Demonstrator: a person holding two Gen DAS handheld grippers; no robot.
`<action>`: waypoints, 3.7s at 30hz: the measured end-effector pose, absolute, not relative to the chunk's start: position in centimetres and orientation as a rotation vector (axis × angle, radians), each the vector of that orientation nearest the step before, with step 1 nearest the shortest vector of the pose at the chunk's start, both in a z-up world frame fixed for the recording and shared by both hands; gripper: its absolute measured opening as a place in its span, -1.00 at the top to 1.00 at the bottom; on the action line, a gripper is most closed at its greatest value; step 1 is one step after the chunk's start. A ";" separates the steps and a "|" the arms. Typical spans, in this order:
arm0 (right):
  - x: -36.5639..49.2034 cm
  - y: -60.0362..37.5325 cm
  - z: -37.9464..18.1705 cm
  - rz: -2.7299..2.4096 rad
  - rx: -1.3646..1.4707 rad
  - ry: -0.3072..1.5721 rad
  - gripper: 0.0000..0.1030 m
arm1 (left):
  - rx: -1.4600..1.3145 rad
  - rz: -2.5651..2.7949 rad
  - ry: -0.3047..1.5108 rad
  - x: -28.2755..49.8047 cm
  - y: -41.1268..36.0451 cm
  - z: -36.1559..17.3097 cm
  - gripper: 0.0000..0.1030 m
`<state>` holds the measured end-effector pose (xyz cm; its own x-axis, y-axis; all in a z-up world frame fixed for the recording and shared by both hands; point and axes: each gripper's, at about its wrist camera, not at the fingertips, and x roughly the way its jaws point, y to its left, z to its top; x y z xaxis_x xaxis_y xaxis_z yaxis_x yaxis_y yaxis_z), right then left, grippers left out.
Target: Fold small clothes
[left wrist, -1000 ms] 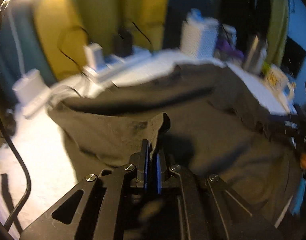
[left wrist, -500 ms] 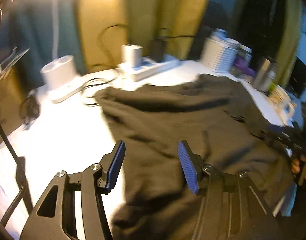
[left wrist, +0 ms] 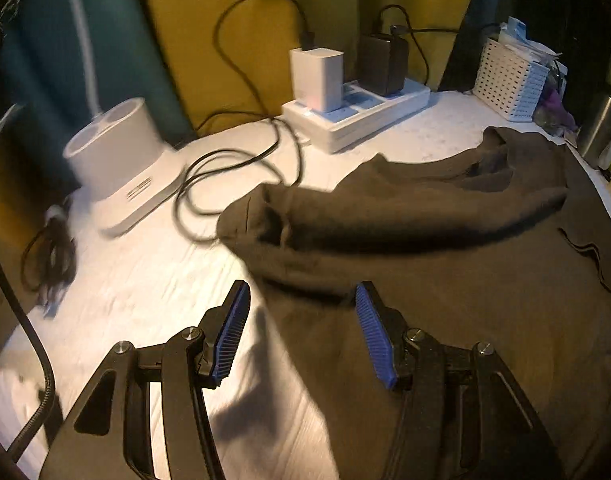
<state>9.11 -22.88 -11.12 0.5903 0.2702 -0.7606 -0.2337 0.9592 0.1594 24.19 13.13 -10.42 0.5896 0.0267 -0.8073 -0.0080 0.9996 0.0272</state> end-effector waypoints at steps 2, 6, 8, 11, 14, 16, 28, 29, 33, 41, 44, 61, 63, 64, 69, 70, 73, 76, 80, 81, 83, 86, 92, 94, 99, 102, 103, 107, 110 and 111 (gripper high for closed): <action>9.3 -23.0 -11.2 0.286 0.043 0.896 -0.25 | 0.041 0.002 0.936 25.2 12.5 -10.6 -0.06; 9.7 -23.2 -11.2 0.272 0.044 0.902 -0.25 | 0.076 -0.031 0.941 26.8 11.0 -10.8 -0.06; 9.7 -23.3 -11.1 0.266 0.044 0.901 -0.25 | 0.074 -0.038 0.924 26.4 10.7 -9.8 -0.07; 9.5 -23.3 -10.8 0.264 0.042 0.892 -0.25 | 0.032 -0.051 0.889 24.2 11.1 -7.8 -0.06; 9.0 -23.2 -10.6 0.269 0.036 0.883 -0.25 | 0.008 -0.046 0.885 21.4 11.6 -6.7 -0.07; 8.5 -23.0 -10.4 0.276 0.034 0.878 -0.25 | -0.019 -0.053 0.894 19.3 11.8 -6.6 -0.07; 5.4 -21.3 -9.9 0.323 0.020 0.866 -0.25 | -0.106 -0.291 0.966 14.5 7.4 -9.7 -0.06; 5.2 -21.3 -9.9 0.323 0.021 0.866 -0.25 | -0.099 -0.307 0.973 14.4 6.8 -9.9 -0.06; 4.1 -21.6 -9.7 0.311 0.022 0.864 -0.25 | -0.103 -0.362 1.002 13.7 5.2 -10.2 -0.06; 3.2 -22.4 -10.2 0.290 0.027 0.876 -0.25 | -0.076 -0.395 0.994 11.2 3.5 -8.8 -0.06; 3.2 -22.7 -10.0 0.288 0.025 0.869 -0.25 | -0.078 -0.392 0.973 10.3 3.9 -7.6 -0.06; 11.4 -26.6 -7.4 0.247 -0.052 0.797 -0.25 | -0.141 -0.002 0.929 20.0 15.0 -9.1 -0.07; 12.9 -26.9 -7.5 0.249 -0.061 0.798 -0.24 | -0.119 0.006 0.936 21.3 14.7 -9.7 -0.07; 14.2 -26.9 -7.7 0.240 -0.079 0.808 -0.24 | -0.106 0.002 0.937 21.9 14.3 -9.8 -0.07; 17.6 -26.4 -9.1 0.227 -0.128 0.851 -0.24 | -0.093 0.000 0.955 23.1 13.9 -10.8 -0.07; 18.1 -26.2 -9.5 0.227 -0.142 0.861 -0.24 | -0.096 0.004 0.961 23.2 14.0 -11.0 -0.07; 18.7 -25.8 -10.2 0.199 -0.173 0.883 -0.25 | -0.092 0.045 0.966 22.9 14.4 -10.9 -0.07; 17.5 -25.5 -9.7 0.208 -0.177 0.865 -0.25 | -0.098 0.050 0.935 21.4 14.7 -9.7 -0.07; 15.0 -25.1 -9.1 0.195 -0.197 0.853 -0.25 | -0.074 0.067 0.886 18.1 14.2 -7.7 -0.07; 14.0 -25.0 -8.9 0.194 -0.201 0.848 -0.25 | -0.071 0.064 0.875 17.2 13.9 -7.2 -0.10; 12.5 -25.0 -8.7 0.197 -0.198 0.843 -0.25 | -0.063 0.059 0.852 15.1 13.5 -6.4 -0.18; 9.7 -24.8 -8.4 0.193 -0.201 0.836 -0.25 | -0.043 0.052 0.822 12.0 12.3 -5.5 -0.19; 4.3 -24.8 -7.8 0.183 -0.186 0.816 -0.25 | -0.033 0.028 0.796 6.5 10.3 -4.9 -0.20; 3.0 -24.9 -7.8 0.176 -0.181 0.815 -0.25 | -0.046 0.026 0.802 5.2 10.0 -5.2 -0.20; -0.5 -25.9 -7.9 0.149 -0.172 0.811 -0.25 | -0.066 0.031 0.819 1.7 9.5 -6.1 -0.21; -2.4 -26.9 -7.9 0.120 -0.160 0.803 -0.25 | -0.071 0.039 0.830 -0.1 9.3 -6.8 -0.21; -3.2 -27.5 -7.9 0.105 -0.151 0.799 -0.25 | -0.079 0.043 0.837 -0.6 9.3 -7.1 -0.21; -5.3 -29.3 -8.3 0.055 -0.111 0.800 -0.25 | -0.082 0.045 0.860 -2.1 8.9 -8.3 -0.21; -6.8 -30.6 -8.6 0.036 -0.070 0.802 -0.25 | -0.098 0.041 0.879 -2.9 8.9 -9.1 -0.21; -7.1 -30.7 -8.8 0.047 -0.060 0.804 -0.24 | -0.117 0.039 0.890 -3.1 9.0 -9.4 -0.21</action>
